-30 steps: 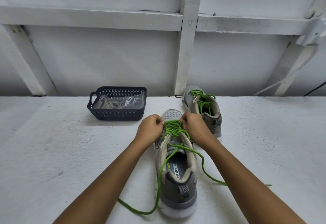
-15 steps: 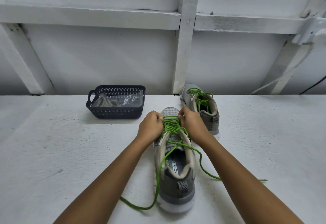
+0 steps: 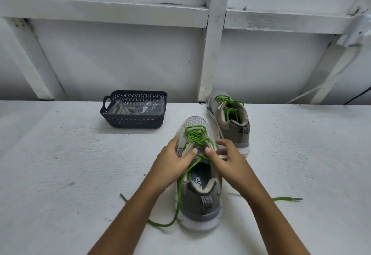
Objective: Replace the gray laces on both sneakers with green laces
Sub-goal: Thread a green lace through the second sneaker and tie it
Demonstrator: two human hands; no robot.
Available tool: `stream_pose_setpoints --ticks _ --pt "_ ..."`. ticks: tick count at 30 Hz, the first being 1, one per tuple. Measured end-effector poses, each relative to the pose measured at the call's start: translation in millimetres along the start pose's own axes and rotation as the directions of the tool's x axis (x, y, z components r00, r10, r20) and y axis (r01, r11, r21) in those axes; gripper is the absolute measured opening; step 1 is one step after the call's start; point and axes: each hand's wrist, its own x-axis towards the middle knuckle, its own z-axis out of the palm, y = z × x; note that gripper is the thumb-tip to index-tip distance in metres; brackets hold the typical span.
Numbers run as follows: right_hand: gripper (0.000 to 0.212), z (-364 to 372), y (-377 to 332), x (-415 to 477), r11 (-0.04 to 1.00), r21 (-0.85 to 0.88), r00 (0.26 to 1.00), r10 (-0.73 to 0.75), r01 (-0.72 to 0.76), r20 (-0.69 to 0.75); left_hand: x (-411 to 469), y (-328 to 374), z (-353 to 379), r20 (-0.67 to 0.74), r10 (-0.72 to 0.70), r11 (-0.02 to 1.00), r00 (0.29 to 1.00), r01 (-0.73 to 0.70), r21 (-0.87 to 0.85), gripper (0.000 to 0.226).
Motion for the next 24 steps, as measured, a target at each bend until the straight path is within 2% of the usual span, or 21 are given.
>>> stream_pose_setpoints --ticks 2,5,9,11,14,17,21,24 --pt "0.055 5 -2 3 0.999 -0.044 1.000 0.026 -0.026 -0.005 2 -1 3 -0.011 -0.029 0.998 1.000 0.030 0.055 0.067" --pt "0.065 12 -3 11 0.992 -0.113 0.998 0.058 -0.059 -0.013 2 3 3 -0.037 -0.049 0.996 0.998 0.052 0.070 0.065" --pt "0.055 6 1 16 0.996 -0.024 0.995 0.092 -0.091 0.028 0 3 -8 0.014 -0.083 0.995 0.996 0.083 -0.052 0.076" --pt "0.050 -3 4 16 0.991 0.088 0.991 0.094 -0.102 0.094 3 -1 -16 0.075 -0.098 0.985 0.992 0.108 -0.138 0.059" --pt "0.057 -12 11 21 0.956 0.243 0.971 0.116 -0.166 0.209 7 -7 -23 0.141 -0.075 0.964 0.987 0.108 -0.242 0.027" --pt "0.045 -16 16 25 0.929 0.320 0.963 0.108 -0.186 0.248 7 -12 -25 0.149 -0.051 0.959 0.988 0.090 -0.268 0.024" --pt "0.046 -18 25 27 0.895 0.399 0.962 0.097 -0.197 0.255 9 -20 -28 0.177 -0.016 0.948 0.984 0.071 -0.310 0.027" --pt "0.046 -20 26 28 0.902 0.394 0.965 0.078 -0.176 0.251 11 -23 -31 0.207 0.000 0.939 0.978 0.071 -0.335 0.029"
